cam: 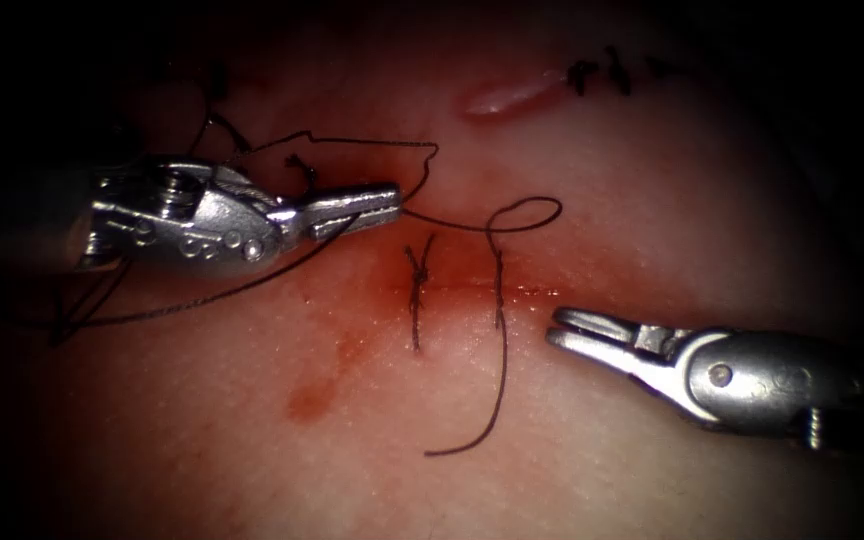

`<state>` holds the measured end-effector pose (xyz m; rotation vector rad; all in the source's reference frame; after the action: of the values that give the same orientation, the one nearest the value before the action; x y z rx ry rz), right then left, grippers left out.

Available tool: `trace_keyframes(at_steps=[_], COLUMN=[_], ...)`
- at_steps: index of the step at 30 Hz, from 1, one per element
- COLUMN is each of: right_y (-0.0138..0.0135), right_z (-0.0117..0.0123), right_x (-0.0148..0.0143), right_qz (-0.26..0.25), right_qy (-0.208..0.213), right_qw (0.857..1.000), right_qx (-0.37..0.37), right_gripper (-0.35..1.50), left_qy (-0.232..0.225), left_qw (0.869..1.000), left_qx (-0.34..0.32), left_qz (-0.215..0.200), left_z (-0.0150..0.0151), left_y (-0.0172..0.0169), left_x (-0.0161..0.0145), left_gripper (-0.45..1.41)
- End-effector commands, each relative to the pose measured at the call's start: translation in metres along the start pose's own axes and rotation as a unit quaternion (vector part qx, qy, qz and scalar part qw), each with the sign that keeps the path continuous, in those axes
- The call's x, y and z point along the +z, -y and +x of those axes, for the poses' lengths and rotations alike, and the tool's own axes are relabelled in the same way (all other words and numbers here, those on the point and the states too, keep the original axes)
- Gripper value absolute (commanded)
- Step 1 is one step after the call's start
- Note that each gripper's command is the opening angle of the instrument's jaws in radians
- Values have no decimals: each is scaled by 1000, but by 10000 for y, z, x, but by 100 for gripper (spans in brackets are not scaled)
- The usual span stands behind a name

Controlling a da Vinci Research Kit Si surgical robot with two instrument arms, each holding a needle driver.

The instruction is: Wound Closure

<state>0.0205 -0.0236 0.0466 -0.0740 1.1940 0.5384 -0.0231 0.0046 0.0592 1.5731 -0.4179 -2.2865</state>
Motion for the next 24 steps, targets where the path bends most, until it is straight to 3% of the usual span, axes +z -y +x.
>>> trace_keyframes(at_steps=[1,3,8,10,14,17,20,24], right_y=[-1,4,2,-7,-26,-31,-34,-39], right_z=[-10,-25,-48,-57,-59,-58,-56,-46], right_x=[21,34,53,68,94,105,121,123], right_qz=[16,30,31,17,-3,-5,-2,47], right_qy=[3,5,-1,-27,-80,-89,-128,-200], right_qw=[1000,999,999,998,993,992,985,965], right_qx=[9,14,24,46,82,95,116,163], right_gripper=[32,12,5,5,4,0,-32,-35], left_qy=[-2,-7,-16,-19,-29,-39,-51,-59], left_qw=[1000,1000,1000,999,998,997,996,995], left_qx=[-1,-5,-26,-38,-54,-61,-74,-83], left_qz=[1,-1,-4,-6,-9,-12,-16,-19], left_z=[-1,7,16,20,24,25,26,8], left_y=[2,-1,-10,-16,-28,-34,-45,-55], left_x=[7,4,-6,-11,-10,-8,-4,2], left_gripper=[-45,-45,-45,-45,-45,-45,-45,-45])
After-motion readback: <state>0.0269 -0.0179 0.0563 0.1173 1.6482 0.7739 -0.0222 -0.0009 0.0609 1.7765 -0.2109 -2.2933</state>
